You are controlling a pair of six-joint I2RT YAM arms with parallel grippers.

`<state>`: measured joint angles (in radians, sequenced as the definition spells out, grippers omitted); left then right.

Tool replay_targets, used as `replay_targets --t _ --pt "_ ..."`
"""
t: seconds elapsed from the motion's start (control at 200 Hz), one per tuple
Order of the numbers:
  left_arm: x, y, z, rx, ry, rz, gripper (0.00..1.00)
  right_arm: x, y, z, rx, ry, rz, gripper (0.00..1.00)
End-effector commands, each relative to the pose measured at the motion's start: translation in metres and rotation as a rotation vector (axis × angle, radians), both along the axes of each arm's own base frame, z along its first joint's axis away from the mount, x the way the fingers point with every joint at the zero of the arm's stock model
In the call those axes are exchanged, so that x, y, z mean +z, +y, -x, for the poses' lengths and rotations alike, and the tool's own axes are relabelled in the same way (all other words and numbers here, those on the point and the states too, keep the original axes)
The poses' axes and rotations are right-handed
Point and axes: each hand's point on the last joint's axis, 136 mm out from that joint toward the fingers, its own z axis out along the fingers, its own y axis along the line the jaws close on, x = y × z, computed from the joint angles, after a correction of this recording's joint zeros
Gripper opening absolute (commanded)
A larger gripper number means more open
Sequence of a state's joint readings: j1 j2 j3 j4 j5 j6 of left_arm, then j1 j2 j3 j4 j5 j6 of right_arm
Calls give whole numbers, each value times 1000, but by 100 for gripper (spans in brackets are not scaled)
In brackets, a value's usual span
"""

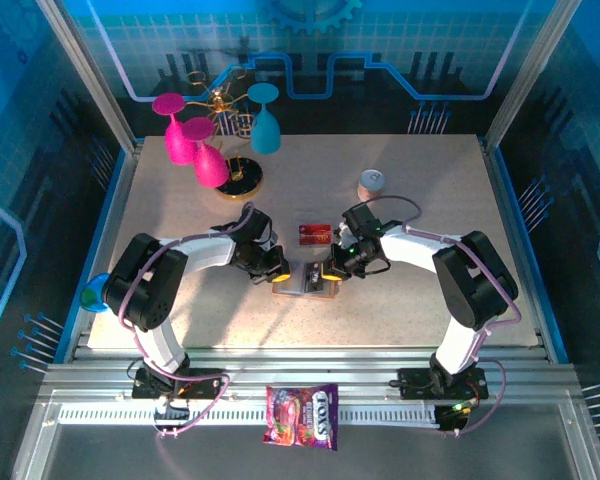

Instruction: Take the credit cards out of the card holder

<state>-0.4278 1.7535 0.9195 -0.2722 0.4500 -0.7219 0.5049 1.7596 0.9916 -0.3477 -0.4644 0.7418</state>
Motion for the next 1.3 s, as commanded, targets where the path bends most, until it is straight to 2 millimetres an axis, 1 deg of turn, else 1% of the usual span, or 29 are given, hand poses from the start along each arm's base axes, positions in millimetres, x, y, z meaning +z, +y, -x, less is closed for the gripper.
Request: replay_targets --t 0.0,0.115,0.295,0.41,0.515,0.795,1.016,1.176,1.296 --pt "-6 3 5 -16 14 -29 8 15 13 -2 1 -16 -52 9" --pt "-7 3 6 -15 17 -27 8 17 21 -3 0 -12 -80 15" --pt "-5 3 6 -14 12 -26 8 14 22 -1 7 -7 -73 16" --pt "-4 4 7 -12 12 -26 8 14 21 -1 8 -12 -66 11" --pt "-4 4 8 -10 11 -24 8 15 21 -3 16 -15 -58 9" --pt "-5 9 15 11 13 -27 8 15 24 -4 55 -15 -50 7" --pt "-4 11 15 29 8 -29 9 16 24 -3 78 -12 -48 6" --pt "5 10 12 33 -13 -24 10 22 20 -3 98 -31 -28 4" --pt "15 9 5 38 -44 -22 15 35 15 -6 123 -82 -31 3"
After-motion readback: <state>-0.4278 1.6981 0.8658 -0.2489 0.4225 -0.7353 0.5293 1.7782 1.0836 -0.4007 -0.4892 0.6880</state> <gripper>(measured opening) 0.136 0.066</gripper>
